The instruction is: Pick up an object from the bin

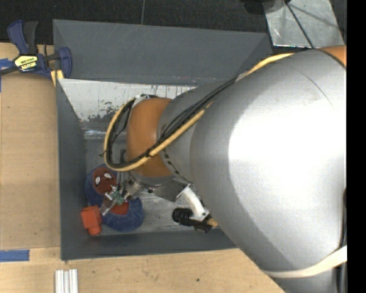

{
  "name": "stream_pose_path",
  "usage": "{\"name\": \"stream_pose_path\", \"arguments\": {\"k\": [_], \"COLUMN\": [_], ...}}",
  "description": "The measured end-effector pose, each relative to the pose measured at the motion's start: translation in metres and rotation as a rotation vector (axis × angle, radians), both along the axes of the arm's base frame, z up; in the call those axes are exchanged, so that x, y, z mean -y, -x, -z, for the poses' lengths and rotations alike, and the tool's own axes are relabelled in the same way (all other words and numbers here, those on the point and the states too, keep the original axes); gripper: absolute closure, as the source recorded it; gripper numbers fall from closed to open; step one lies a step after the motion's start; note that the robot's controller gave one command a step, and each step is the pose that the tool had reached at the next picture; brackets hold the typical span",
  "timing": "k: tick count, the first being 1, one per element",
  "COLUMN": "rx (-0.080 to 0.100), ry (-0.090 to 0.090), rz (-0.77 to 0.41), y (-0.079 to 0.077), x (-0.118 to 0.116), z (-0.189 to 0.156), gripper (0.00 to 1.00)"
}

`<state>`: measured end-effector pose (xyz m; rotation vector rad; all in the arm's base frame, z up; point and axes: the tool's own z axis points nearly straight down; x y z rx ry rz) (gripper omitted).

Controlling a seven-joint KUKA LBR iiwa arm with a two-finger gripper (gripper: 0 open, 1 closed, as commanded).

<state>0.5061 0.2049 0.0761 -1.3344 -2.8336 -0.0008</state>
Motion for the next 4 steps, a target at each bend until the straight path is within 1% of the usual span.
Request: {"name": "stream_pose_path", "arguments": {"k": [1, 2, 3, 4], "rx": [0.004, 0.008, 0.014, 0.015], "ry": [0.002, -0.003, 0.002, 0.002], "rz": [-0.004, -0.006, -0.009, -0.011], "y": [0.0, -0.001, -0.003, -0.005], "x": [0.0, -0.003, -0.003, -0.003], "z": [-0.003, -0.006, -0.06, -0.123], "gripper": [0.0, 1.0, 1.0, 1.0]}}
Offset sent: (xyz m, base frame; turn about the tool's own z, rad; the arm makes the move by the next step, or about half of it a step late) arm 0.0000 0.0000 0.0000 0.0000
